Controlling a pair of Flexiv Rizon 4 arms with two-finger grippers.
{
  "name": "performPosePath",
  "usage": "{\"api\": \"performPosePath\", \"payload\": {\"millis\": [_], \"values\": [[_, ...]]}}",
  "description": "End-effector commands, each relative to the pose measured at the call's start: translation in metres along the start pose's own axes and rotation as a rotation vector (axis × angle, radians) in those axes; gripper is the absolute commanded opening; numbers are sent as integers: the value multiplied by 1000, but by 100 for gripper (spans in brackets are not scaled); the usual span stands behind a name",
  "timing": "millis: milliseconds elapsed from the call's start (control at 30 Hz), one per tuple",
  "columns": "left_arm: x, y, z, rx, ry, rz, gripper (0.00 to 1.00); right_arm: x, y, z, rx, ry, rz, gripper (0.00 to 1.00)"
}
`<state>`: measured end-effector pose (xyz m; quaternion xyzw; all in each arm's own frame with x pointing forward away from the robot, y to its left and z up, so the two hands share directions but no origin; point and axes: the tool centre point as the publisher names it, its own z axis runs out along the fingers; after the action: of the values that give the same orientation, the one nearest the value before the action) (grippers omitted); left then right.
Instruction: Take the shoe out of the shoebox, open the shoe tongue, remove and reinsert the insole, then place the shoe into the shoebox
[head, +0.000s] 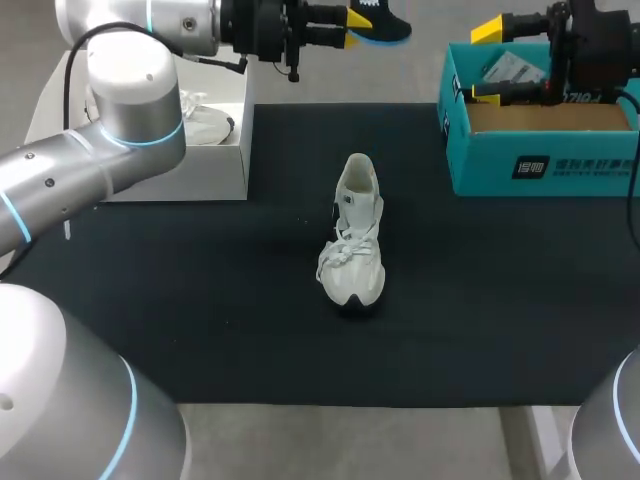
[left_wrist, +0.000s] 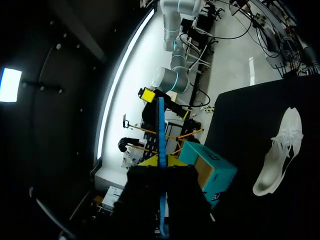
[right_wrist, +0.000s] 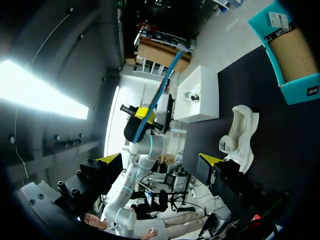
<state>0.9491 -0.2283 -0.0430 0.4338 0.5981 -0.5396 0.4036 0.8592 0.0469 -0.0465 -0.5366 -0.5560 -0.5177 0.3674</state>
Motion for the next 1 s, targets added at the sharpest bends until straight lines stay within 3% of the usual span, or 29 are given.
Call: {"api": "performPosePath", "payload": {"millis": [33,400,767,1000], "values": [[2,-2,0,-4,-4,2,0,0,0,1,-1,-1,1,100],[0,-5,11,-6,3,223,0,0,0,1,-1,-1,1,100],[15,-17,30,24,3,282,0,0,0,1,-1,-1,1,100],[23,-23,42,45,4,309,0,3,23,11,12,-11,-28,100]]}}
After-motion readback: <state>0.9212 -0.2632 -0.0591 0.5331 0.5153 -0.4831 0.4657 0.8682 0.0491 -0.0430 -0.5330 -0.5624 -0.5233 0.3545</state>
